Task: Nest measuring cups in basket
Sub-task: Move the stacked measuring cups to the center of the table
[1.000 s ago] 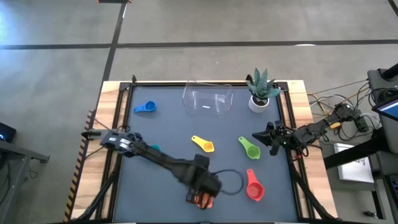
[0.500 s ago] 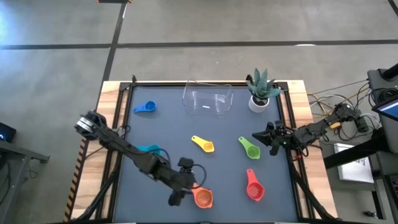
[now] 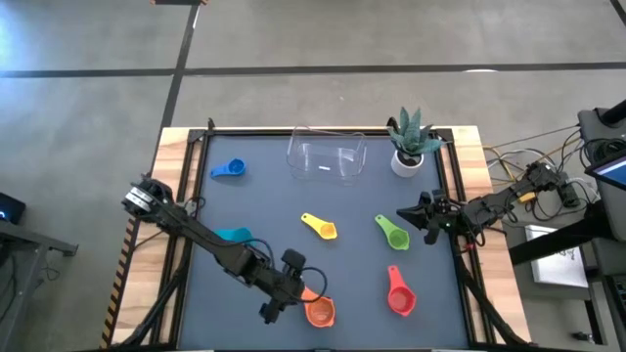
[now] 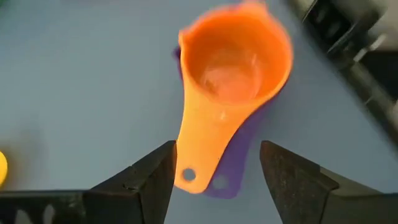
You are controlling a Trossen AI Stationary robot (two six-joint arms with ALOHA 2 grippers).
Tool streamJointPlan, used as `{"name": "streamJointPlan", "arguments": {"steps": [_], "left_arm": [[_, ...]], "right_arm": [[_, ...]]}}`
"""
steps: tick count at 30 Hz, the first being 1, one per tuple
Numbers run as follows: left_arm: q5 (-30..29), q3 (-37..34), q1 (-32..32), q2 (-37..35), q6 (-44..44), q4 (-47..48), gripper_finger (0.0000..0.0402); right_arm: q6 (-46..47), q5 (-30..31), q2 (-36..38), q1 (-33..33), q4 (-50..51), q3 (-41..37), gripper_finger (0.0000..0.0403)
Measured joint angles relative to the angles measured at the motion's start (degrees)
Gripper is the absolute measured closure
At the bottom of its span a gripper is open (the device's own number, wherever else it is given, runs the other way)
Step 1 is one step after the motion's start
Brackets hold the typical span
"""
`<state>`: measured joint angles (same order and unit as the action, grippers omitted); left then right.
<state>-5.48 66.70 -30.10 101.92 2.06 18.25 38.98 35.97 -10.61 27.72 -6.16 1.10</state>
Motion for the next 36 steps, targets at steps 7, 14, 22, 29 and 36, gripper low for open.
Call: {"name": "streamJointPlan", "arguments": {"steps": [7,14,22,29,36], "left_arm": [[-2.09,0.13,0.62,1.93,-2.55,-0.2,0.0142],[-1.33,0.13,0.76,1.98,-1.67,-0.24,0.01],[0.1,0.13,0.76,2.0,-1.57,-1.72,0.0087],[1.11,0.13,0.88,5.22,-2.47,-3.03,0.0092],[0.05,0.13,1.85,6.92,-1.63,-3.23,0.0105]], "right_arm": [[0.02,0.0,0.0,-0.02,0.01,0.02,0.0394],[0.01,0.0,0.0,-0.01,-0.02,0.02,0.0394],[0.02,0.0,0.0,-0.01,-0.02,0.02,0.0394],[0.02,0.0,0.0,0.0,-0.05,0.02,0.0394],[0.0,0.0,0.0,0.01,0.09,0.0,0.0394]]}}
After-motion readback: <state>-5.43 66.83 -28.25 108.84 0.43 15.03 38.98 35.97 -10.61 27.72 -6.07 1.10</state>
